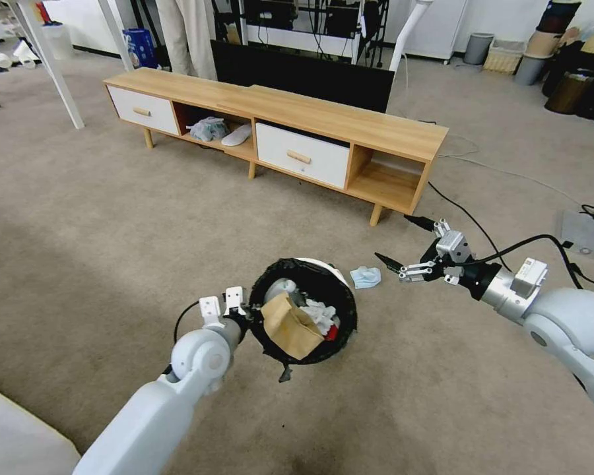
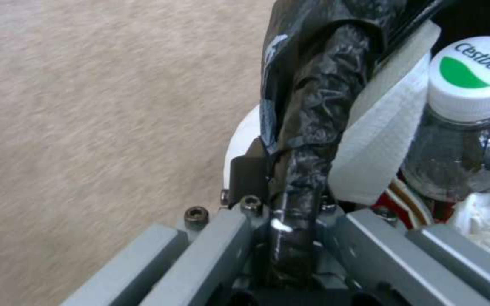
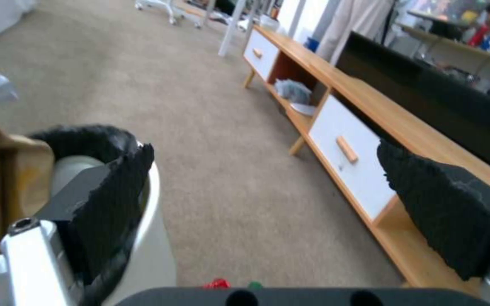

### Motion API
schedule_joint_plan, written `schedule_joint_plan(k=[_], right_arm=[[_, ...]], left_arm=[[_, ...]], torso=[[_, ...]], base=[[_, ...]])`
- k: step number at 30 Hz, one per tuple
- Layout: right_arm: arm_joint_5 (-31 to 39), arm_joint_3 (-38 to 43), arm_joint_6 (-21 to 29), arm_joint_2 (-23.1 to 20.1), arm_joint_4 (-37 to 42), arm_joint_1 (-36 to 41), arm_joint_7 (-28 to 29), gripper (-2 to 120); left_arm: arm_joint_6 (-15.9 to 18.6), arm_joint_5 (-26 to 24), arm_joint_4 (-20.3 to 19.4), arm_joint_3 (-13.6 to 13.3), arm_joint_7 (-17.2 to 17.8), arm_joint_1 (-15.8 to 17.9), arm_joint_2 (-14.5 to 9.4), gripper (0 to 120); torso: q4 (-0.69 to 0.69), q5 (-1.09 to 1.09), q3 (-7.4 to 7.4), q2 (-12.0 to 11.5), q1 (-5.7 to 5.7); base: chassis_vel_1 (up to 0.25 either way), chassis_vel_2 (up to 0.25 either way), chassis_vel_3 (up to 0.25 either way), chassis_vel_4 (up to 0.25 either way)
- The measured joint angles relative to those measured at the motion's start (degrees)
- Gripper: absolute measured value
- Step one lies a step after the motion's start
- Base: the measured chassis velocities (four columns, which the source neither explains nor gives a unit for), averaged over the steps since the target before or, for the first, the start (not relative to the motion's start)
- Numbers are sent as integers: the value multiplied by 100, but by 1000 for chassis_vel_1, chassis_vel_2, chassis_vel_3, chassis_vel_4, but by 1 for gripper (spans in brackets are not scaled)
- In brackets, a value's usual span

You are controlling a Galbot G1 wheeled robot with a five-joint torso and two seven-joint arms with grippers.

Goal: Pick up the trash bin and place the garbage on the floor into it.

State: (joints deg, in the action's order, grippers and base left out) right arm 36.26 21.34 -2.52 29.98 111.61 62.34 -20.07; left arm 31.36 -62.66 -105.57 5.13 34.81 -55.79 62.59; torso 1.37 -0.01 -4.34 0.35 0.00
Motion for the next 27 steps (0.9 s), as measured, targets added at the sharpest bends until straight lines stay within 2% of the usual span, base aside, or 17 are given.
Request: schedule_joint_plan(k=[1,3,4,5,10,13,15,20,22,25,27], right_arm=[[0,0,0,0,0,0,0,100],[-11,-27,213,62,-1,14,224,100],[-11,-27,213,62,-1,14,224,100],[-28,-47,364,119,-2,9,395,100],[-68,-64,473,206,-37,-3,548,100],[-132,-54,492,278,-95,4,604,100],[-179,-30,534,372,-135,32,697,100],[-196,-37,687,498,-139,55,863,100],[-211,-94,816,634,-158,52,985,100],[-224,-132,911,730,-189,25,1043,100],[-224,-187,1062,867,-241,-45,1126,100]], left_arm=[[0,0,0,0,0,0,0,1],[144,-286,-177,109,467,-12,-67,1],[144,-286,-177,109,467,-12,-67,1],[195,-388,-246,169,643,-13,-105,1],[244,-558,-342,272,871,9,-147,1],[298,-750,-480,409,1051,53,-205,1],[383,-981,-675,613,1269,89,-303,1],[451,-1206,-876,850,1415,92,-399,1],[499,-1307,-1022,1075,1456,70,-504,1],[528,-1362,-1087,1205,1461,53,-566,1],[566,-1427,-1169,1425,1460,36,-646,1]], torso=[[0,0,0,0,0],[0,1,0,0,0],[0,1,0,0,0],[0,0,0,0,0],[0,0,0,0,0],[1,0,0,0,0],[1,0,0,0,0],[0,0,0,1,0],[1,1,0,0,0],[0,1,0,0,0],[0,1,0,1,0]], base=[[0,0,0,0],[0,0,0,0],[0,0,0,0],[0,0,0,0],[0,0,0,0],[0,0,0,0],[0,0,0,0],[0,0,0,0],[0,0,0,0],[0,0,0,0],[0,0,0,0]])
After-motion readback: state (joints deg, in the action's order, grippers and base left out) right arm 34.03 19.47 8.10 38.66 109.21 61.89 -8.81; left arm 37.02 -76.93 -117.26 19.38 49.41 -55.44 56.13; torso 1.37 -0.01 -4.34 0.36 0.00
